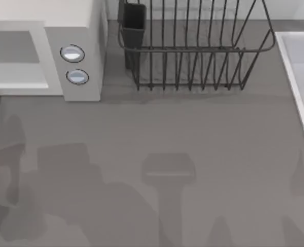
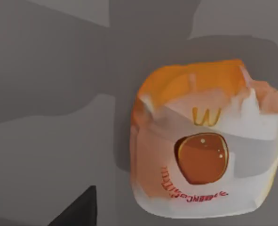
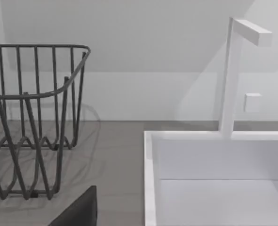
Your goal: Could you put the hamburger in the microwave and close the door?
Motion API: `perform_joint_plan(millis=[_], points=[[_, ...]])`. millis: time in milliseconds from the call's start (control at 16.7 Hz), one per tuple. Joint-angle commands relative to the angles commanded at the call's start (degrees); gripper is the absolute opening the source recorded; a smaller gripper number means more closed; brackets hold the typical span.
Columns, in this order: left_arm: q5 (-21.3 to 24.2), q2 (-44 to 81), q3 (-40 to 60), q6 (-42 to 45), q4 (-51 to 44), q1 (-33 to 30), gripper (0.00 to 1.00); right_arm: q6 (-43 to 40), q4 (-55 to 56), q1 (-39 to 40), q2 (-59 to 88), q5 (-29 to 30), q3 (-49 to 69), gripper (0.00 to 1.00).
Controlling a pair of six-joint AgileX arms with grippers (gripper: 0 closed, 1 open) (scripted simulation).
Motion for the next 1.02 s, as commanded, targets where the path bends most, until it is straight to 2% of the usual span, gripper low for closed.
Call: perform_joint_plan(millis=[300, 720, 1020], points=[[0.01, 0.34, -0.8, -0.14, 1.03, -0.18, 1.0, 0.0, 0.0, 0.0, 0.0, 0.0, 0.0, 1.0], [0.03, 7.73, -8.29, 0.15, 16.47, 0.07, 1.0, 0.0, 0.0, 0.0, 0.0, 0.0, 0.0, 1.0], [0.03, 8.89, -9.42, 0.23, 18.31, 0.1, 1.0, 0.0, 0.0, 0.0, 0.0, 0.0, 0.0, 1.0]])
